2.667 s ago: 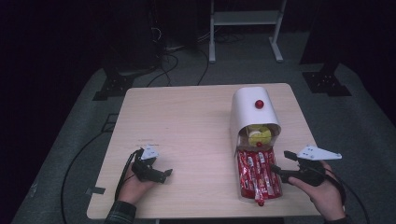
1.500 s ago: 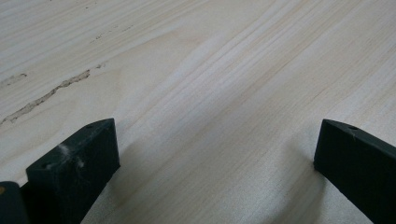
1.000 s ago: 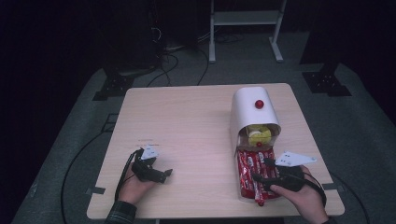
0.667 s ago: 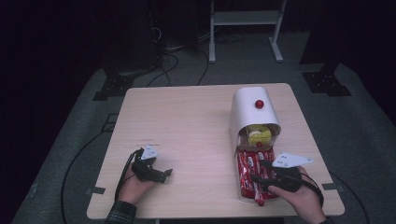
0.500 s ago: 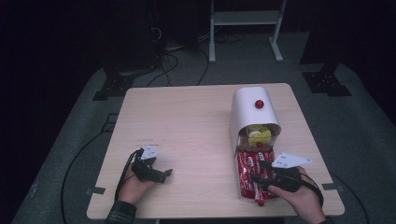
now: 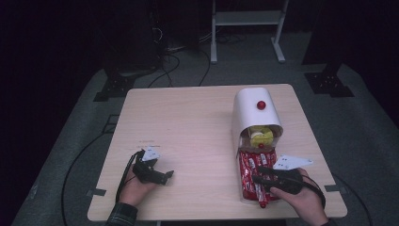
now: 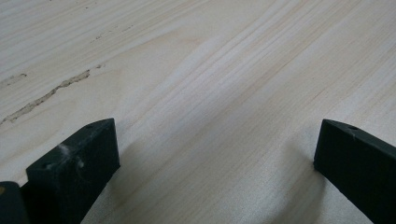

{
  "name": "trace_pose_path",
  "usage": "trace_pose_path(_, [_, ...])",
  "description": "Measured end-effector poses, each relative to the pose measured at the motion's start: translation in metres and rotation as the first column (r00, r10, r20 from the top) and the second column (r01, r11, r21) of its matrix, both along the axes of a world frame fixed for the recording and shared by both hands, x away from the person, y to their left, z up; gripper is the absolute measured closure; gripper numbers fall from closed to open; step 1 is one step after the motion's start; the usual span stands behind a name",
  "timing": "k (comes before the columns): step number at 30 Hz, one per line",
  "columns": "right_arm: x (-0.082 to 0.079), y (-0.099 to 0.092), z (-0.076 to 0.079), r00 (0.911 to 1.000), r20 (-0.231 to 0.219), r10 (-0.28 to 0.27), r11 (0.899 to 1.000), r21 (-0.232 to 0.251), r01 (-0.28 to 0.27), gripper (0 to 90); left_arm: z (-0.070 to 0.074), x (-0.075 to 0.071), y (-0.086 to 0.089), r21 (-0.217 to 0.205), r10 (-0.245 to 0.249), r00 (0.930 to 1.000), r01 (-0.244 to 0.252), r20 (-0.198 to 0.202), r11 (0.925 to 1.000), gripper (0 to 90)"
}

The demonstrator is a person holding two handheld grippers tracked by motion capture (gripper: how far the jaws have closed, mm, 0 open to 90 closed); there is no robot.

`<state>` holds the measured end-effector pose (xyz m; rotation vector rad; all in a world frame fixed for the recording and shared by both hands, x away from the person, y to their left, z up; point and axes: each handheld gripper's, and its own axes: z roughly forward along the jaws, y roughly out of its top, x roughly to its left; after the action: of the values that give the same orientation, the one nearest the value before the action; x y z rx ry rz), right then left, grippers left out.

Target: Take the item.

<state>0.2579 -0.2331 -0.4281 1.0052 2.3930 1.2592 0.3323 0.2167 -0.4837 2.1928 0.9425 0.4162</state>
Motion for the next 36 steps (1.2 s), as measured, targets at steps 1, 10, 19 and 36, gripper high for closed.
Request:
trace_pose_path(1, [0.000,0.000,0.000,1.0000,-0.007,-0.002,1.000,0.003,0.002,60.1,0.000,0.000,0.000,0.000,0.000,1.0000,0.000,0.000,1.0000,0.0])
trace_pose_path(10, [0.000,-0.005,0.003,0.9988,-0.043,-0.022,1.000,0.012,0.023,77.4,0.000,0.000,0.000,0.000,0.000,1.0000,0.000,0.000,1.0000,0.0])
trace_pose_path(19, [0.001,-0.006,0.004,0.9978,-0.062,-0.024,0.999,0.023,0.026,84.9,0.000,0.000,0.000,0.000,0.000,1.0000,0.000,0.000,1.0000,0.0])
trace_pose_path(36, [-0.001,-0.017,0.014,0.9976,-0.053,-0.045,0.996,0.071,0.048,86.2,0.000,0.000,0.000,0.000,0.000,1.0000,0.000,0.000,1.0000,0.0])
